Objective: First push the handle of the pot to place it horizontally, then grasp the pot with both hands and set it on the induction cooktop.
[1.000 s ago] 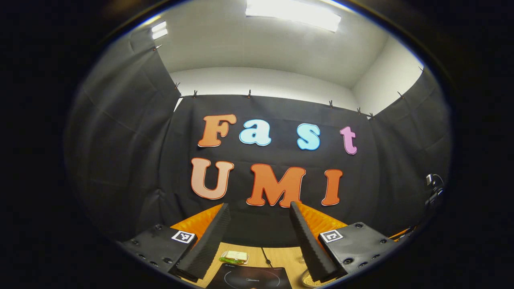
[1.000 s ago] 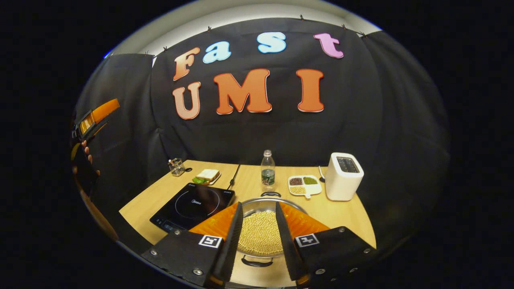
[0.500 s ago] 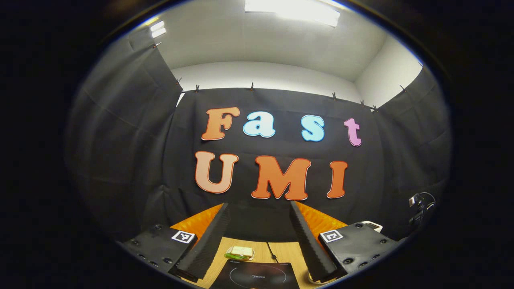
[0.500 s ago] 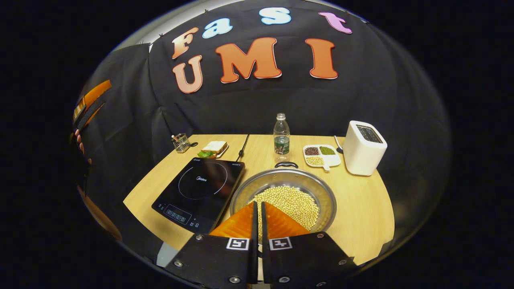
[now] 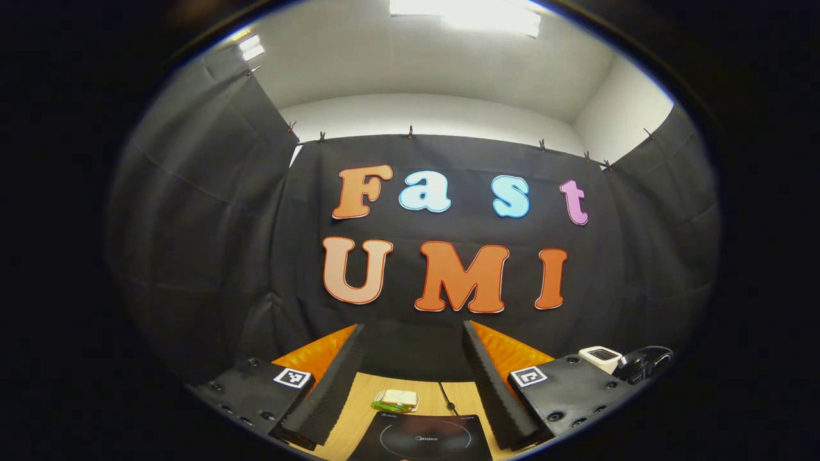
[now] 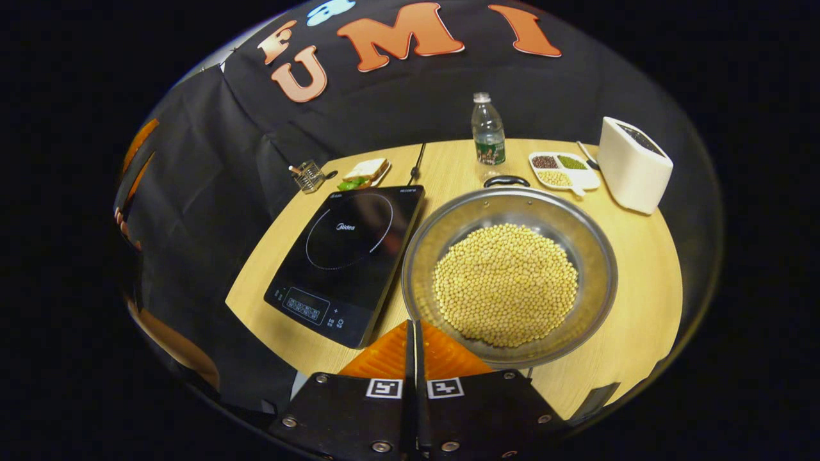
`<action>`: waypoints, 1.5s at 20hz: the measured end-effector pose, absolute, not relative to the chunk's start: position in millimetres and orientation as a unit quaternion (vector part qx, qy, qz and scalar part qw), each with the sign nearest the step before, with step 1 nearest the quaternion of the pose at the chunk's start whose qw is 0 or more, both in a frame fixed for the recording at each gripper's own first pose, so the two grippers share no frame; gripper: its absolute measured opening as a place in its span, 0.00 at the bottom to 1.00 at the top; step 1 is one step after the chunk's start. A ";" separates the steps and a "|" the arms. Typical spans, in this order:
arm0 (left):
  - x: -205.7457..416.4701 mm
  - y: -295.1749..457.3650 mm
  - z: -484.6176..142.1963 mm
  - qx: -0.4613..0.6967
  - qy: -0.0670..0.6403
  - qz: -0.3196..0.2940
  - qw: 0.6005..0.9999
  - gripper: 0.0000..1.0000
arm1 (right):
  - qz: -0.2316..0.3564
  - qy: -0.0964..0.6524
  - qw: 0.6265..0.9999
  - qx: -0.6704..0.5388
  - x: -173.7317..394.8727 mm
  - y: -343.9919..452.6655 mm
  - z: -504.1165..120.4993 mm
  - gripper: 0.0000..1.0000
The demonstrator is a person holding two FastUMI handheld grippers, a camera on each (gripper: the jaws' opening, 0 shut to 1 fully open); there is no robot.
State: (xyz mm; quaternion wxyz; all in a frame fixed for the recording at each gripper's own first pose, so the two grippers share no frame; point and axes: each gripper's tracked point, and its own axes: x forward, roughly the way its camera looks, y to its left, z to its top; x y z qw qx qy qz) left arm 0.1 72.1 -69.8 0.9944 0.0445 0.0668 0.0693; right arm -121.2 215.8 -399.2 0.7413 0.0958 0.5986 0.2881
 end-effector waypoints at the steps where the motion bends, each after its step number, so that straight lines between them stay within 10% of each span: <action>1: -0.3 72.0 -71.3 0.043 0.069 0.069 0.994 0.97 | 0.293 0.608 0.731 0.097 -127.6 218.5 -403.0 0.00; 16: -2.1 85.9 -95.8 0.029 0.106 0.083 0.990 0.98 | 0.264 0.687 0.663 0.137 -162.6 212.2 -458.1 0.00; 30: 8.6 58.5 -106.5 0.043 0.115 0.069 0.990 0.98 | 0.207 0.696 0.676 0.125 -147.4 160.8 -483.1 0.00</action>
